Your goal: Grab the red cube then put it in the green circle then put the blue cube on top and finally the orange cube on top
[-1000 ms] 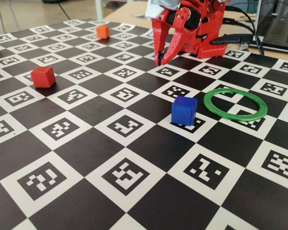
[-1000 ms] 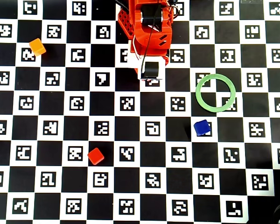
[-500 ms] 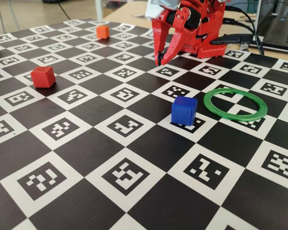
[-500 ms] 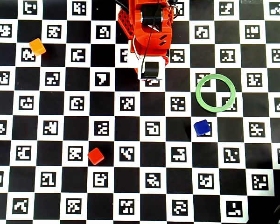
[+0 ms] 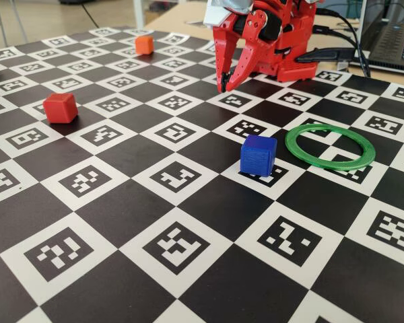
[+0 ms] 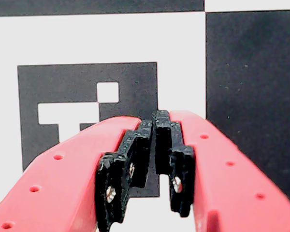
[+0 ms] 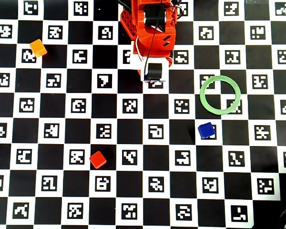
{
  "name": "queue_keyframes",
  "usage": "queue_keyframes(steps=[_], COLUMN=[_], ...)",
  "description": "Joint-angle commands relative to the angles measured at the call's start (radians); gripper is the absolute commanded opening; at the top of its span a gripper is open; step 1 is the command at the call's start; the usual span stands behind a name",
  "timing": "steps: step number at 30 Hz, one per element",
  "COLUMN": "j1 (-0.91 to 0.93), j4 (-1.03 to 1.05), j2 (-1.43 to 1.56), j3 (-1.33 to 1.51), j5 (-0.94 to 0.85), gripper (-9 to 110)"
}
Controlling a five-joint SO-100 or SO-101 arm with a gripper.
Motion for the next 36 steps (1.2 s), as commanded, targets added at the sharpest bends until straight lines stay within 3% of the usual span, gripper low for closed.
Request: queue_keyframes(steps=[1, 29, 36], j1=[0.002, 0.015, 0.055], j4=[0.075, 0.067, 0.124], j2=[0.051, 0.051, -0.170], j3=[0.040, 0.038, -0.321], j5=[-0.003, 0.054, 0.199], gripper=[-6, -6, -6])
